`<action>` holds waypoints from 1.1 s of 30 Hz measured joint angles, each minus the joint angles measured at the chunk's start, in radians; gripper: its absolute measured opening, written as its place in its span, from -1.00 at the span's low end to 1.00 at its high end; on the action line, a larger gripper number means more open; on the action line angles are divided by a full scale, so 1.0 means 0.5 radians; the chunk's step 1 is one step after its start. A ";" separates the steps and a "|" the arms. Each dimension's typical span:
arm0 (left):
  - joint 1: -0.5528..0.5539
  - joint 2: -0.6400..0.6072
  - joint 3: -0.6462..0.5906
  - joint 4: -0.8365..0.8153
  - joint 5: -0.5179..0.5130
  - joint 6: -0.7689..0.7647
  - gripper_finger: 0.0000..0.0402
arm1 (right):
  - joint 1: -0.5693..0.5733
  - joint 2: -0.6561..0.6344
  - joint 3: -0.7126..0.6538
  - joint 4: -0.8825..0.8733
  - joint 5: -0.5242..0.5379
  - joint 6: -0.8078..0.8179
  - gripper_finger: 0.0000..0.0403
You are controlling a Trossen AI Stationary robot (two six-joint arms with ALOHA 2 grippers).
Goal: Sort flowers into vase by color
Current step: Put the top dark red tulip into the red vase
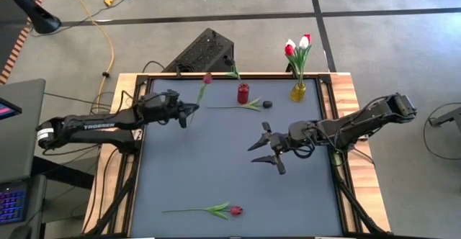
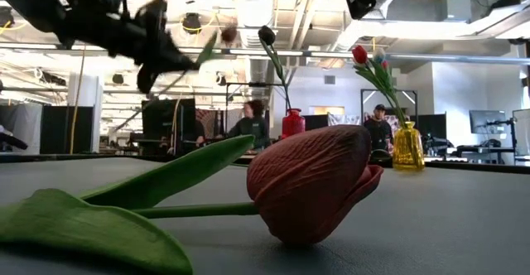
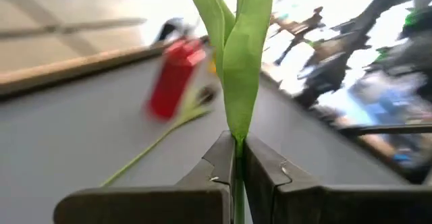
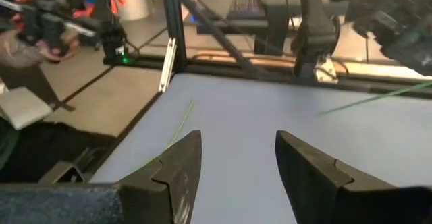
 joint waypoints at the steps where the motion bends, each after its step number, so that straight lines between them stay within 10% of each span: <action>1: -0.044 0.000 0.000 0.084 0.013 0.012 -0.99 | -0.001 0.000 0.000 0.029 0.001 0.000 0.07; 17: -0.808 0.328 0.001 1.190 -0.124 0.305 -0.99 | -0.157 0.557 0.032 0.995 -0.011 0.057 0.07; 33: -0.947 0.939 0.231 1.719 -0.046 0.460 -0.99 | -0.241 0.923 0.603 0.598 -0.188 -0.066 0.07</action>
